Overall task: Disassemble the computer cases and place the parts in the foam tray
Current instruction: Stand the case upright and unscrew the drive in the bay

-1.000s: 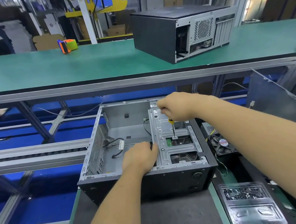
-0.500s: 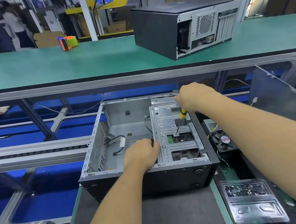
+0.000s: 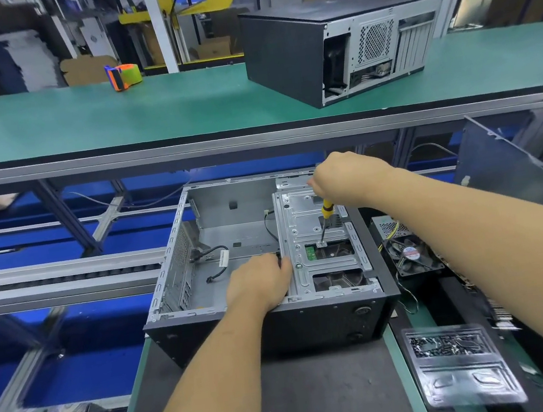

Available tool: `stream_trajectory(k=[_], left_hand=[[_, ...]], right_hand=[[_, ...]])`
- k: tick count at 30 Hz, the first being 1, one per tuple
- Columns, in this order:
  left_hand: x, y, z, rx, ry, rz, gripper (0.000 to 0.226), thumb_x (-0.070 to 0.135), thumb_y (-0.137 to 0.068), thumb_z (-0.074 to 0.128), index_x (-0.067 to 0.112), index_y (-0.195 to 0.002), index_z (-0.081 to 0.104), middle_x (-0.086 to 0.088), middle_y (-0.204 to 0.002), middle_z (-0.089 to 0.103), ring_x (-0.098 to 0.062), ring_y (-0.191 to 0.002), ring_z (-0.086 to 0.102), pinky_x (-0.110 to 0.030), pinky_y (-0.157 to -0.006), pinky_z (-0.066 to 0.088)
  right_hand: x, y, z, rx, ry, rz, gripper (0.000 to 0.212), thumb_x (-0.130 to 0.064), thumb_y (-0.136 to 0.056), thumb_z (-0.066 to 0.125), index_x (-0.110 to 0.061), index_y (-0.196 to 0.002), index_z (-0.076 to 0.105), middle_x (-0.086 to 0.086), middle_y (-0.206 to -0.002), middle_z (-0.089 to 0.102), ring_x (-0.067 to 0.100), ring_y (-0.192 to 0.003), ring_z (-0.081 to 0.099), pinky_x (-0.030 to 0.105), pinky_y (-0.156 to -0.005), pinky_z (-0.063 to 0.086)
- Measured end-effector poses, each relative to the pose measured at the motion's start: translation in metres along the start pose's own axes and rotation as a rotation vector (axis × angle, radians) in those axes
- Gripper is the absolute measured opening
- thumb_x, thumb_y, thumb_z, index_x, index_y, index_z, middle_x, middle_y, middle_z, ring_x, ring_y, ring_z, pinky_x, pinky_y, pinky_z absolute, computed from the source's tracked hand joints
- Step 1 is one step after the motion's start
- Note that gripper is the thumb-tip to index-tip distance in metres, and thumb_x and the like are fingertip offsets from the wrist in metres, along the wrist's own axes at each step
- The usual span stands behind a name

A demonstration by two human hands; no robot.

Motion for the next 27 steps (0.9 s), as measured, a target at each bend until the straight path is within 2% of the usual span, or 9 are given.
stream_trajectory(k=[3,10,12,14,17,21,23,25,27], left_hand=[[-0.001,-0.001,0.0,-0.002,0.006,0.001,0.049,0.048,-0.103,0.027,0.018,-0.083,0.06,-0.002,-0.087,0.063,-0.027,-0.081,0.06,-0.038,-0.073,0.045],[0.0,0.001,-0.001,0.002,0.007,0.008,0.047,0.047,-0.103,0.028,0.019,-0.08,0.058,-0.002,-0.084,0.062,-0.026,-0.079,0.059,-0.038,-0.074,0.047],[-0.001,0.0,-0.001,0.005,0.003,0.007,0.047,0.047,-0.103,0.028,0.019,-0.081,0.058,-0.001,-0.085,0.062,-0.026,-0.08,0.058,-0.038,-0.074,0.046],[0.0,0.0,-0.001,0.007,-0.003,0.013,0.047,0.047,-0.103,0.028,0.019,-0.079,0.057,-0.001,-0.085,0.063,-0.026,-0.079,0.059,-0.038,-0.073,0.045],[-0.001,-0.002,-0.002,-0.002,0.002,0.009,0.047,0.047,-0.103,0.03,0.019,-0.076,0.056,-0.001,-0.081,0.063,-0.024,-0.075,0.059,-0.037,-0.069,0.044],[-0.002,-0.002,-0.002,-0.011,0.016,-0.006,0.047,0.048,-0.102,0.031,0.019,-0.076,0.057,0.0,-0.079,0.063,-0.021,-0.072,0.059,-0.036,-0.067,0.044],[-0.003,-0.002,-0.001,-0.002,0.021,-0.01,0.048,0.048,-0.101,0.031,0.019,-0.073,0.055,0.001,-0.076,0.063,-0.02,-0.07,0.058,-0.036,-0.065,0.043],[-0.003,-0.003,-0.001,0.006,0.019,-0.012,0.047,0.048,-0.101,0.032,0.019,-0.071,0.054,0.001,-0.074,0.061,-0.018,-0.067,0.055,-0.035,-0.064,0.041],[-0.003,-0.003,-0.001,0.014,0.012,-0.014,0.048,0.049,-0.101,0.032,0.019,-0.071,0.054,0.002,-0.073,0.06,-0.015,-0.065,0.053,-0.035,-0.063,0.039]], right_hand=[[0.003,0.001,-0.001,0.014,0.023,-0.041,0.047,-0.028,-0.109,0.028,-0.01,-0.066,0.035,0.009,-0.067,0.04,0.019,-0.055,0.035,0.036,-0.061,0.039],[0.003,0.005,-0.002,0.035,0.085,-0.147,0.049,-0.031,-0.109,0.03,-0.009,-0.066,0.037,0.008,-0.063,0.041,0.021,-0.053,0.035,0.035,-0.061,0.039],[0.003,0.008,-0.002,0.032,0.097,-0.187,0.047,-0.034,-0.109,0.03,-0.009,-0.071,0.043,0.006,-0.065,0.044,0.025,-0.057,0.04,0.034,-0.06,0.038],[0.006,0.012,-0.005,0.012,0.076,-0.224,0.044,-0.039,-0.108,0.031,-0.01,-0.08,0.05,0.004,-0.071,0.049,0.027,-0.065,0.048,0.036,-0.064,0.044],[0.014,0.015,-0.005,0.018,0.008,-0.245,0.032,-0.036,-0.107,0.035,-0.015,-0.087,0.049,0.003,-0.082,0.055,0.027,-0.077,0.055,0.04,-0.072,0.048],[0.02,0.014,0.006,0.091,-0.289,-0.142,0.009,-0.026,-0.101,0.049,-0.019,-0.107,0.052,-0.002,-0.083,0.063,0.022,-0.072,0.057,0.034,-0.064,0.041],[0.022,0.012,0.006,0.104,-0.408,-0.081,0.014,-0.028,-0.097,0.059,-0.02,-0.107,0.054,-0.004,-0.085,0.06,0.02,-0.076,0.057,0.032,-0.067,0.04],[0.022,0.009,0.003,0.088,-0.391,0.0,0.023,-0.039,-0.094,0.064,-0.017,-0.097,0.058,-0.001,-0.092,0.06,0.021,-0.083,0.056,0.033,-0.07,0.041],[0.021,0.007,0.0,0.035,-0.313,0.091,0.04,-0.052,-0.097,0.055,-0.014,-0.085,0.056,0.004,-0.086,0.06,0.024,-0.082,0.057,0.035,-0.069,0.044]])
Point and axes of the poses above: each hand's wrist, its own y-axis away from the middle knuckle, its own z-axis out of the palm, x = y × z, the point moved 2 cm from there along -y, towards the middle knuckle
